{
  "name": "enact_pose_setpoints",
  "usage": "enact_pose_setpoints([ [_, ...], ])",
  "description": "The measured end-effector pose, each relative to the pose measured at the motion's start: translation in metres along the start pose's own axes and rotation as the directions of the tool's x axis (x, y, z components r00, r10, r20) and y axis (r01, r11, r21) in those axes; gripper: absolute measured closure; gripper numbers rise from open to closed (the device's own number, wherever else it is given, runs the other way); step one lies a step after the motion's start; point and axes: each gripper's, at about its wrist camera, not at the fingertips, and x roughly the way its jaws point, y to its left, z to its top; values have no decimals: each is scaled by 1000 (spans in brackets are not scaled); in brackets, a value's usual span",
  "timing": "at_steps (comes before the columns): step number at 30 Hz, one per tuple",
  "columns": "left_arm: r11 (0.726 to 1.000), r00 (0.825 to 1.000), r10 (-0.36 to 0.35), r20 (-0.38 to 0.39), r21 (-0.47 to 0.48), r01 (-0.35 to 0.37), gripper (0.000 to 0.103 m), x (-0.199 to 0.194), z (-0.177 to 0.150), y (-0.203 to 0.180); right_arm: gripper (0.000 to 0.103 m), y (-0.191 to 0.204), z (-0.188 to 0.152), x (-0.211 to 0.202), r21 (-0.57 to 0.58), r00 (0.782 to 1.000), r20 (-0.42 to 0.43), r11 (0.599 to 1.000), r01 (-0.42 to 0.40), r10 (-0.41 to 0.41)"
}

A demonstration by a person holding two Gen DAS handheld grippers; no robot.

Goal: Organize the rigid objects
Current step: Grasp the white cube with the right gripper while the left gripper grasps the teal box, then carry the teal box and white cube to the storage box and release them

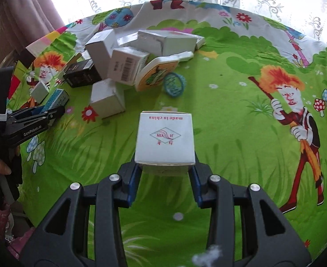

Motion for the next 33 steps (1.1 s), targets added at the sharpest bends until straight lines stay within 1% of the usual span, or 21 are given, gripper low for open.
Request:
enact_pose_setpoints([
  [5,998,999,1,-40,-68,-4,70,-12,-20,33,59,37,7,4,-29,999,-33,999,-19,18],
  [9,994,998,12,-59,-106,-18,70,-22,-34,54,59,79,3,2,-100,997,-41,993,-69,65],
  [14,995,998,23,-53,-99,-28,69,-40,-53,58,59,126,-16,-7,-175,989,-54,974,-145,138],
  [19,996,998,31,-49,-82,-35,69,-58,-75,59,59,157,-39,-21,-241,985,-63,955,-172,162],
  [23,998,998,28,-47,-58,-31,69,-69,-90,53,59,164,-54,-33,-257,984,-60,950,-178,168],
  [27,1000,999,7,-52,-15,-7,69,-79,-107,38,59,161,-69,-45,-252,986,-48,953,-169,162],
  [33,995,997,-37,-64,88,43,69,-89,-125,-2,59,133,-94,-65,-181,990,-30,973,-142,139],
])
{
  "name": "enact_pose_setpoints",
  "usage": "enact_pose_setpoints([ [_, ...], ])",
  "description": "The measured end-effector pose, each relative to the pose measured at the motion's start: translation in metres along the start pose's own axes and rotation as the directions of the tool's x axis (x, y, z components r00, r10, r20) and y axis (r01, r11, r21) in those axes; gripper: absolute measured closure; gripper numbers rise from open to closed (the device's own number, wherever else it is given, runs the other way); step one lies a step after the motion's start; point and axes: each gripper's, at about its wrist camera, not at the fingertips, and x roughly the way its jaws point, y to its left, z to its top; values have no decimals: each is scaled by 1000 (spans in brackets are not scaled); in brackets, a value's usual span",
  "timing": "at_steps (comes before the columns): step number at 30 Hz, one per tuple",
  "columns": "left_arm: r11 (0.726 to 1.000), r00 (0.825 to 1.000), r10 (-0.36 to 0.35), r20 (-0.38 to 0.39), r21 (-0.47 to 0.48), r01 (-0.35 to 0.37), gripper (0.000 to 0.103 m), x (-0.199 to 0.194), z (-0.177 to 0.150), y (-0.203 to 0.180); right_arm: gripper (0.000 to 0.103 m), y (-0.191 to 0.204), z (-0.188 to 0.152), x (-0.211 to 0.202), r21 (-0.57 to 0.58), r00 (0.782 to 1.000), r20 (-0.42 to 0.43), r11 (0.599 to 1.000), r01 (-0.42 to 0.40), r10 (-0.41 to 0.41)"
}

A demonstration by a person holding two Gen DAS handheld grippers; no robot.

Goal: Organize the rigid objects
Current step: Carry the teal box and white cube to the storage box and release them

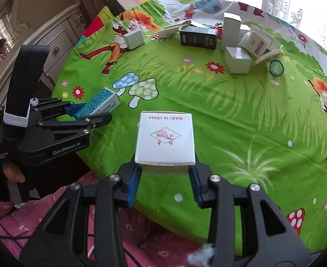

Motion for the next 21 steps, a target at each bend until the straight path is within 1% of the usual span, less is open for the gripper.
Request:
enact_pose_setpoints([
  [4,995,1000,-30,-1,91,30,69,-4,-4,-32,59,-17,-22,-17,52,1000,9,998,29,-30],
  [10,977,999,-38,3,208,37,69,-12,-6,-71,59,-46,-55,-40,144,997,16,987,74,-77],
  [12,966,1000,-27,12,258,23,69,-14,-6,-83,59,-56,-66,-47,175,995,20,981,90,-94],
  [17,934,999,-32,20,357,23,69,-21,-5,-116,59,-79,-89,-66,249,991,31,961,118,-130],
  [20,904,999,-48,25,427,32,69,-26,-5,-139,59,-91,-102,-79,292,987,42,947,136,-154],
  [21,889,998,-52,29,457,33,69,-28,-5,-150,59,-95,-107,-83,309,986,46,941,139,-161],
])
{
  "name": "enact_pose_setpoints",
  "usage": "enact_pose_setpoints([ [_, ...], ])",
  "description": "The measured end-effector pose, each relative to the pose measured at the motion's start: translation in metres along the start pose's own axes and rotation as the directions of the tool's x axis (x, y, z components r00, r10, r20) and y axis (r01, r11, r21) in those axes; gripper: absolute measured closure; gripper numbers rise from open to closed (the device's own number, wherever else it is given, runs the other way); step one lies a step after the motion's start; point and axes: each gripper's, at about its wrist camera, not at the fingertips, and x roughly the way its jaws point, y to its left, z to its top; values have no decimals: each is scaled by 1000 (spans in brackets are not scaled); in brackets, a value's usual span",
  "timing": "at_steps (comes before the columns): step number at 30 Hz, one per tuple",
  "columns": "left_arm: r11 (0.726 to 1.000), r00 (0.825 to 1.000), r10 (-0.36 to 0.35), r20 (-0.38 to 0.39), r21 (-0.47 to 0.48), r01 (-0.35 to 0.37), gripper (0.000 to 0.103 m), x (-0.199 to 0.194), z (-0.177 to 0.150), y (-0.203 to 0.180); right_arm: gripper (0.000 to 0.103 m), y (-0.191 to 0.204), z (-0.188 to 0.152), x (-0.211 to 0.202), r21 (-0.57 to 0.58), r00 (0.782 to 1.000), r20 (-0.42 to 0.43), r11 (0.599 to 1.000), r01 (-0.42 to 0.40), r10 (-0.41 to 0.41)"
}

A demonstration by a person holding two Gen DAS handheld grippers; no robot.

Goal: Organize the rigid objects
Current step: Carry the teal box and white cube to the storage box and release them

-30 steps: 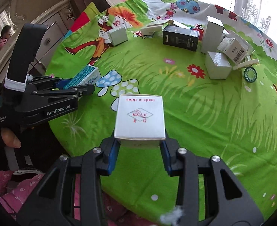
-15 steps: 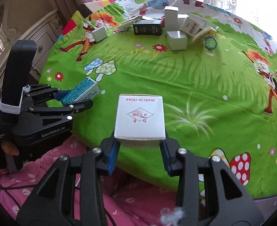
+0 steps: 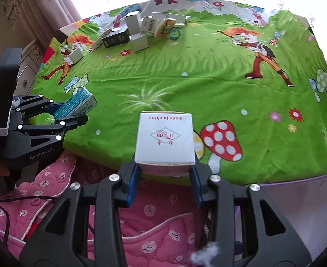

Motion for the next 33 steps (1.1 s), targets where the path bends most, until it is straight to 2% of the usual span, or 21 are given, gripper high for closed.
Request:
enact_pose_setpoints([
  [5,991,1000,-28,10,129,26,69,-6,17,-43,59,-28,-16,-16,73,999,21,997,26,-28],
  [10,962,997,-66,32,267,55,69,-16,33,-90,59,-55,-32,-30,138,998,35,989,52,-57],
  [21,865,990,-136,49,492,94,69,-30,44,-169,59,-119,-71,-65,302,987,54,945,125,-148],
  [27,816,985,-169,39,567,117,69,-34,46,-203,59,-149,-95,-80,375,978,37,910,179,-207],
  [33,770,969,-246,-5,606,198,69,-35,50,-232,59,-173,-115,-93,423,962,-6,871,250,-273],
])
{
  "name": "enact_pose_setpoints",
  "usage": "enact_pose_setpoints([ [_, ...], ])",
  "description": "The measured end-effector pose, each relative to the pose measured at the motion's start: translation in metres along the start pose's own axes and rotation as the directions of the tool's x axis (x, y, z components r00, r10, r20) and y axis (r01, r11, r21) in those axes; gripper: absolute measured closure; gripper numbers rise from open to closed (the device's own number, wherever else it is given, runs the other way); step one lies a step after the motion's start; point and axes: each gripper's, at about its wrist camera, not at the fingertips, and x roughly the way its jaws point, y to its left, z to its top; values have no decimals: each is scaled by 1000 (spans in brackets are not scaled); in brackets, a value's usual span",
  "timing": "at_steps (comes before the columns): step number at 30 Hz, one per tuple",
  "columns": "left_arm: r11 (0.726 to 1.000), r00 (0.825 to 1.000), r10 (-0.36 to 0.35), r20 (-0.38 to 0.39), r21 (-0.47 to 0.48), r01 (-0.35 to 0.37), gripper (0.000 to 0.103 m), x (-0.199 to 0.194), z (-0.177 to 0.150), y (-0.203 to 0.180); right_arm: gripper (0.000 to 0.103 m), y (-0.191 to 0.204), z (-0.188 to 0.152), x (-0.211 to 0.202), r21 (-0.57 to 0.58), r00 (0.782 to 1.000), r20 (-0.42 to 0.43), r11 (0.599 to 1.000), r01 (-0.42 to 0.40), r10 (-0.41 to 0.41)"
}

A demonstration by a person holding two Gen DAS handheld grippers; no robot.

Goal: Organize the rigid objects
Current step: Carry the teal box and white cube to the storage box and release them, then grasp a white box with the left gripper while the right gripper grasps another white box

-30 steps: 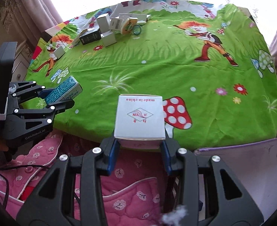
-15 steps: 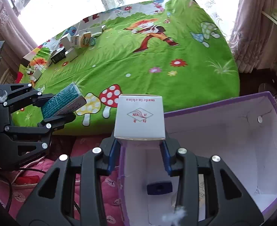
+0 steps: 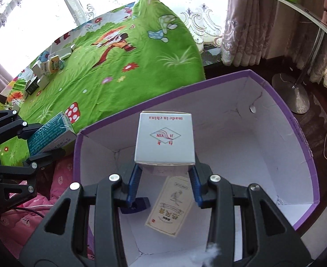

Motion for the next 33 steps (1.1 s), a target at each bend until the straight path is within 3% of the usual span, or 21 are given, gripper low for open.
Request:
enact_pose_setpoints([
  [5,992,991,-127,31,18,127,69,3,17,-16,59,-24,-7,-6,3,992,-29,993,120,-120],
  [8,976,975,-216,53,12,216,69,5,23,-22,59,-38,-10,-12,26,984,-46,985,172,-171],
  [11,935,929,-352,114,-1,355,69,7,23,-22,59,-49,-10,-17,45,974,-61,974,221,-218],
  [13,879,871,-465,157,-36,476,63,8,21,-14,57,-53,-6,-16,77,963,-71,961,266,-261],
  [14,861,856,-491,165,-62,505,59,10,20,-9,47,-54,-4,-15,95,956,-85,952,289,-282],
  [15,853,853,-491,179,-101,512,47,11,17,-1,36,-54,-1,-14,109,950,-94,946,307,-297],
  [16,855,859,-473,196,-132,501,40,11,15,7,34,-53,2,-13,113,948,-95,943,313,-304],
  [21,881,911,-300,283,-283,379,38,3,-23,67,33,-14,26,-2,51,963,-54,962,267,-264],
  [23,880,930,-221,293,-350,320,36,2,-45,95,33,12,37,7,2,974,-33,975,223,-223],
  [25,861,954,-119,276,-449,237,35,1,-77,125,33,49,49,16,-68,985,-15,983,168,-169],
  [28,794,979,16,205,-598,113,35,1,-134,164,33,111,67,36,-169,997,-18,983,64,-68],
  [30,712,987,91,136,-702,31,35,0,-180,190,31,150,77,55,-223,998,-55,974,-39,28],
  [33,597,983,179,44,-799,-73,35,-5,-238,220,30,212,89,87,-276,984,-121,947,-163,134],
])
